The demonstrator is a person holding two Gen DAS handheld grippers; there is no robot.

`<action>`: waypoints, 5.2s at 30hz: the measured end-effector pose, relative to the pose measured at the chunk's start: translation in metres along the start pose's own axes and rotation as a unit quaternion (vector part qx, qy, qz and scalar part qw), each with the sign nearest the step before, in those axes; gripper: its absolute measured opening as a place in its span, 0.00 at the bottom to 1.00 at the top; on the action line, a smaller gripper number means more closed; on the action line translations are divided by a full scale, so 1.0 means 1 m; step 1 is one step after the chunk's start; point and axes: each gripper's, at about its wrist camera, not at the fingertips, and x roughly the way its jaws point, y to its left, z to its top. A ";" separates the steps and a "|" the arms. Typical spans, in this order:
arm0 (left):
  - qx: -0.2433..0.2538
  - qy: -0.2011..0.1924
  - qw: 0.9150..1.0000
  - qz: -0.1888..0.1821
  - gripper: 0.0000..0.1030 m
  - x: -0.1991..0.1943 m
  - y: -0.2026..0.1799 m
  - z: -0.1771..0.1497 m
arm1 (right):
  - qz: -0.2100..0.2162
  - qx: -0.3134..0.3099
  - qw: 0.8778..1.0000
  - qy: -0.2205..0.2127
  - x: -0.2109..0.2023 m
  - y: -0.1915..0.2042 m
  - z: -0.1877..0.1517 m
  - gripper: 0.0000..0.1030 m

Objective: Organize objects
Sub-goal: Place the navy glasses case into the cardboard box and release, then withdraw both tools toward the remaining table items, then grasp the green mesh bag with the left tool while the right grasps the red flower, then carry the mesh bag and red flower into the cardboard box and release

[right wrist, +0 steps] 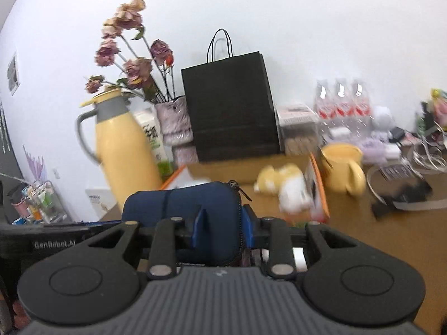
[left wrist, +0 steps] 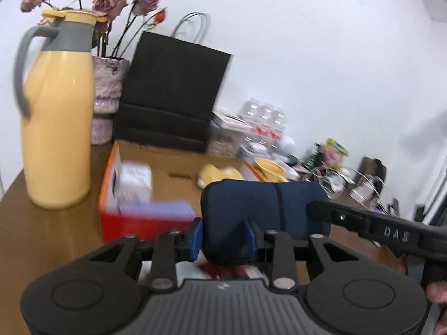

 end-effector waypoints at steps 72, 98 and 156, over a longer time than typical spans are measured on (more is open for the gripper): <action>0.063 0.019 0.991 0.116 0.72 -0.024 -0.033 -0.106 | -0.011 -0.008 0.998 0.055 -0.062 -0.016 -0.094 0.67; 0.032 -0.035 0.994 0.099 0.29 -0.044 -0.033 -0.094 | 0.072 -0.002 0.997 -0.003 -0.012 -0.004 -0.070 0.30; 0.069 0.111 0.982 0.138 0.42 0.124 0.057 0.012 | -0.056 -0.024 0.986 0.156 0.136 -0.083 0.004 0.68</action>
